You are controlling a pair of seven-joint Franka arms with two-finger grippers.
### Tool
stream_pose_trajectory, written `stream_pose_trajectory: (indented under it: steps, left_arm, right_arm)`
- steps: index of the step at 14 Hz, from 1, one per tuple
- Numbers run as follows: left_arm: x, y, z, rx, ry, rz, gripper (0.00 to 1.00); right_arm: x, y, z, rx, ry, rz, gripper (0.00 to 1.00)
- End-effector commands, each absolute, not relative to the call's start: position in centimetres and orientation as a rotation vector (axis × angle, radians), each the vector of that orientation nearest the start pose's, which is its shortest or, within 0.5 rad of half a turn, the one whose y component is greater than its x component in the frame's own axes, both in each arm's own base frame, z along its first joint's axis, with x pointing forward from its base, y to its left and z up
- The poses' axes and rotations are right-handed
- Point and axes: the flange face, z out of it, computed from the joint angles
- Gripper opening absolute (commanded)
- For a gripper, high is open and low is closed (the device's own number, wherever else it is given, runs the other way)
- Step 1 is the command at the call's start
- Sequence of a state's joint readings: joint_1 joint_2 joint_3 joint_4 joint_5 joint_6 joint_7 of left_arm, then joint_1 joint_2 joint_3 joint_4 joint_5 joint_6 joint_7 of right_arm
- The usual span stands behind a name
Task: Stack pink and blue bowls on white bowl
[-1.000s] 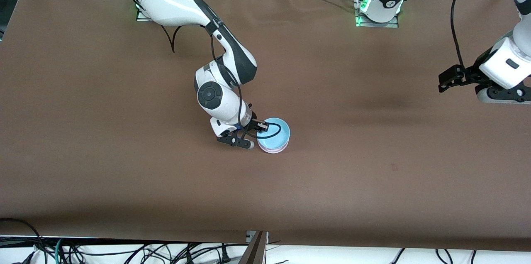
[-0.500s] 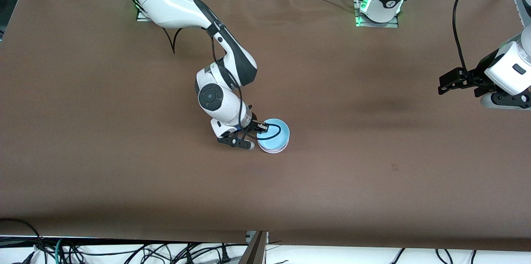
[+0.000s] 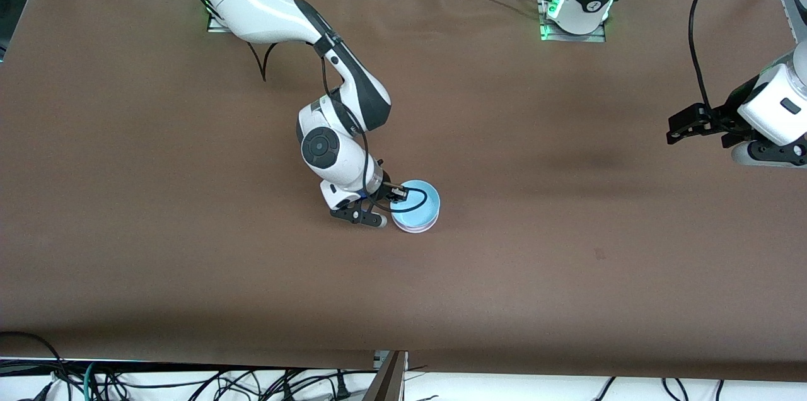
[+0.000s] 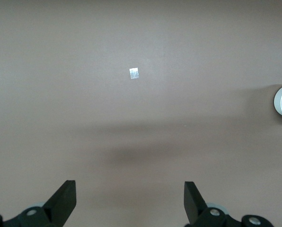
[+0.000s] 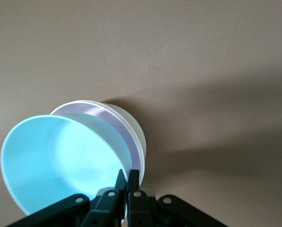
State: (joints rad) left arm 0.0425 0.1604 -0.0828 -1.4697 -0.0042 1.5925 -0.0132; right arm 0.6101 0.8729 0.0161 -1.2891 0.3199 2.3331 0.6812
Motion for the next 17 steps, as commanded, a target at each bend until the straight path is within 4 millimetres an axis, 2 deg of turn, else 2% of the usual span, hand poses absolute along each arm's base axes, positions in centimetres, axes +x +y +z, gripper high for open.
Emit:
stream_pose_trajectory:
  steps: [1, 2, 3, 4, 5, 6, 7, 8, 11, 14, 16, 17]
  left_arm:
    - [60.7, -2.2, 58.6, -3.178, 0.064, 0.069, 1.0]
    - [60.6, -2.2, 58.7, -3.177, 0.066, 0.066, 1.0]
    - [60.6, -2.2, 58.7, -3.178, 0.066, 0.066, 1.0]
    - [60.6, -2.2, 58.7, -3.178, 0.066, 0.066, 1.0]
    - [60.6, -2.2, 58.7, -3.178, 0.066, 0.066, 1.0]
    - [60.6, -2.2, 58.7, -3.178, 0.066, 0.066, 1.0]
    - [60.6, -2.2, 58.7, -3.178, 0.066, 0.066, 1.0]
    - [60.7, -2.2, 58.6, -3.178, 0.066, 0.069, 1.0]
    - [60.7, -2.3, 58.6, -3.177, 0.069, 0.069, 1.0]
    - [60.7, -2.3, 58.6, -3.177, 0.069, 0.069, 1.0]
    - [60.7, -2.3, 58.6, -3.177, 0.069, 0.069, 1.0]
    - [60.7, -2.3, 58.6, -3.177, 0.069, 0.069, 1.0]
  right_arm:
    - [62.6, 45.0, 24.3, -2.806, 0.352, 0.024, 1.0]
    - [62.6, 45.0, 24.6, -2.813, 0.353, 0.041, 1.0]
    - [62.9, 45.0, 25.8, -2.817, 0.345, 0.052, 1.0]
    - [63.4, 45.2, 28.0, -2.821, 0.327, 0.081, 1.0]
    - [64.1, 44.2, 29.6, -2.838, 0.324, 0.134, 1.0]
    - [65.0, 42.3, 30.8, -2.857, 0.341, 0.182, 1.0]
    - [65.8, 39.9, 32.6, -2.878, 0.345, 0.216, 1.0]
    - [66.4, 37.6, 34.5, -2.912, 0.266, 0.218, 1.0]
    - [67.7, 28.1, 38.8, -3.03, -0.095, 0.321, 1.0]
    - [67.6, 19.8, 44.1, -3.081, -0.262, 0.4, 1.0]
    - [67.6, 15.6, 47.5, -3.122, -0.473, 0.348, 1.0]
    - [66.9, 13.2, 49.3, -3.122, -0.468, 0.35, 1.0]
